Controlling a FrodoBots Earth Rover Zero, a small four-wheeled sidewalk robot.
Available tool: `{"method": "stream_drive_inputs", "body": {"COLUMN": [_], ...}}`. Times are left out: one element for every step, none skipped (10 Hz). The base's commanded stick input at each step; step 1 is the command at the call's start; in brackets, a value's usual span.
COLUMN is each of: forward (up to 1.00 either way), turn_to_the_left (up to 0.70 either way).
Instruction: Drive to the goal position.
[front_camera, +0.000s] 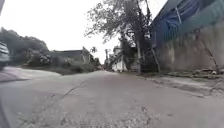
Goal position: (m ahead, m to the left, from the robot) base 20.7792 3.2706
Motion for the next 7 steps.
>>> {"method": "stream_drive_inputs", "body": {"forward": [0.85,0.85,0.85,0.85,0.85,0.85,0.85], "turn_to_the_left": [0.00,0.00,0.00,0.00,0.00,0.00,0.00]}}
